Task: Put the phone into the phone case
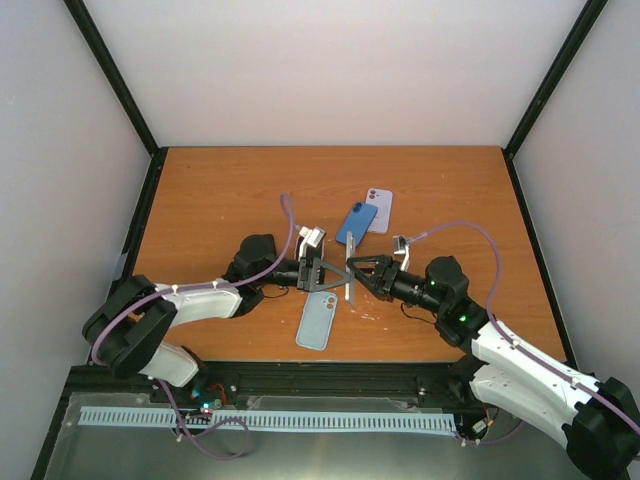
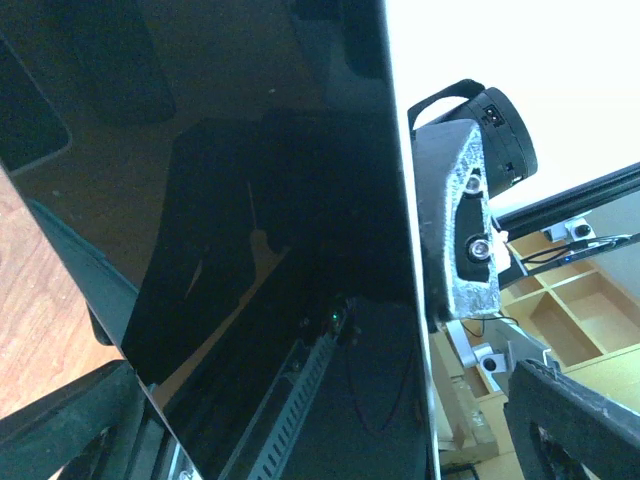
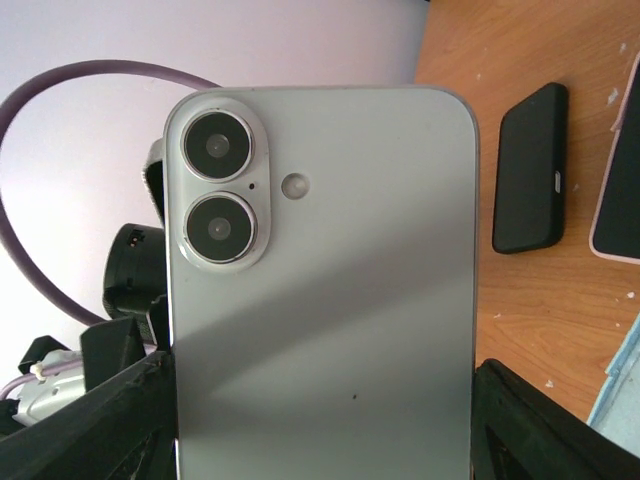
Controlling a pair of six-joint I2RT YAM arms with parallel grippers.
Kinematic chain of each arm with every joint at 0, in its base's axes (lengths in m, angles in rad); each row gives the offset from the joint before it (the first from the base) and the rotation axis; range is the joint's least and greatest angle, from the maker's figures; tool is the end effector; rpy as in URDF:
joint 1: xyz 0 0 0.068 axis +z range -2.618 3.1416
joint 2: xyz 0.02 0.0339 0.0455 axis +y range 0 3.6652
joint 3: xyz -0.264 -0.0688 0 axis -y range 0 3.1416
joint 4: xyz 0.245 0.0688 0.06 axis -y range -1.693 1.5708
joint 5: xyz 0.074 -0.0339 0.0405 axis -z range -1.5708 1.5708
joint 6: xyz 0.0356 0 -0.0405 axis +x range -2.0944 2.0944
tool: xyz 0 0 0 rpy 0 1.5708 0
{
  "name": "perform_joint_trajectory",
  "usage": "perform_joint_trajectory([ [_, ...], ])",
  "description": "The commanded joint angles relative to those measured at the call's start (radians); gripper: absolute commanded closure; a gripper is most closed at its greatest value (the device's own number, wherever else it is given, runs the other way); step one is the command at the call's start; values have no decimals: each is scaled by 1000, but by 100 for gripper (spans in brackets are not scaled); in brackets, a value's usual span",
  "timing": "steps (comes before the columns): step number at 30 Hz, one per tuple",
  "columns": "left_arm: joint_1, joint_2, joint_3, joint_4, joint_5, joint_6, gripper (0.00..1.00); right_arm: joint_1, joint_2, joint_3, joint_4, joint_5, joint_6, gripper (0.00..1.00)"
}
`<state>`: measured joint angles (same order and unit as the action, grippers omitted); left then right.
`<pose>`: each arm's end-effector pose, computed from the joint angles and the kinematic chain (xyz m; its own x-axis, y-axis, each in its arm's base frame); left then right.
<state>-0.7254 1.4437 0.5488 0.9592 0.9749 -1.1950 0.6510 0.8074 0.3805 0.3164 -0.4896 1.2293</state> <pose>0.1903 -0.2081 0.2278 -0.9036 0.1034 -0.4157 0.4082 -0.0866 -0.9088 0.1411 0.1285 0.2458 -0.8836 0.3722 -0.2840 -0.2210 0.2032 0.9539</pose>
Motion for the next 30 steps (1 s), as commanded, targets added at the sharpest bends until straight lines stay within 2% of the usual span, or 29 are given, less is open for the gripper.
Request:
perform_joint_trajectory([
  [1, -15, 19, 26, 109, 21, -31, 3, 16, -11, 37, 114, 24, 14, 45],
  [4, -15, 29, 21, 141, 21, -50, 11, 16, -18, 36, 115, 36, 18, 46],
  [12, -15, 43, 16, 193, 25, -92, 42, 19, -15, 11, 154, 38, 46, 46],
  [17, -15, 38, -9, 201, 18, -97, 48, 19, -24, 1, 146, 45, 48, 45],
  [21, -15, 37, -21, 218, 16, -100, 46, 19, -26, -8, 160, 48, 61, 46],
  [26, -14, 39, -19, 223, 9, -105, 19, 23, -22, 1, 197, 41, 92, 46],
  [30, -15, 47, -10, 222, 8, -111, 9, 31, -26, 9, 205, 60, 103, 46],
])
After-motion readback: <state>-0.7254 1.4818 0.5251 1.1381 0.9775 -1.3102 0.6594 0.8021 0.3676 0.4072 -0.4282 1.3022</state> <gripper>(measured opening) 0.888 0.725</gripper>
